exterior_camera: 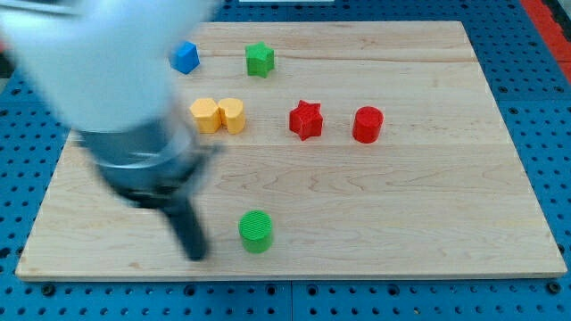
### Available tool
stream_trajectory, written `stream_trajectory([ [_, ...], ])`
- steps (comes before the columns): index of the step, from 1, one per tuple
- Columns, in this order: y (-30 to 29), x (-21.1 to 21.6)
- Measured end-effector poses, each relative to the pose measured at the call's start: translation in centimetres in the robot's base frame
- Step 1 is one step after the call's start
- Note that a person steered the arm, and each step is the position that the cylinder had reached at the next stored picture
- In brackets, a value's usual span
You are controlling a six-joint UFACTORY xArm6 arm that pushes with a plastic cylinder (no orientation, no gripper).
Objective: Move the green circle to the right of the green star
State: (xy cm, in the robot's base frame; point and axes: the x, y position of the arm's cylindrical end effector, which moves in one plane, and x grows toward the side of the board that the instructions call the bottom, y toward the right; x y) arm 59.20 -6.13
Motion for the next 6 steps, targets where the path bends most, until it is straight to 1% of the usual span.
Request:
stream_trajectory([
  [2,11.7,-3.0],
  [3,15.0,-5.4],
  [4,15.4,-3.4],
  [5,12.7,-4.5],
  [6,12.4,-7.6],
])
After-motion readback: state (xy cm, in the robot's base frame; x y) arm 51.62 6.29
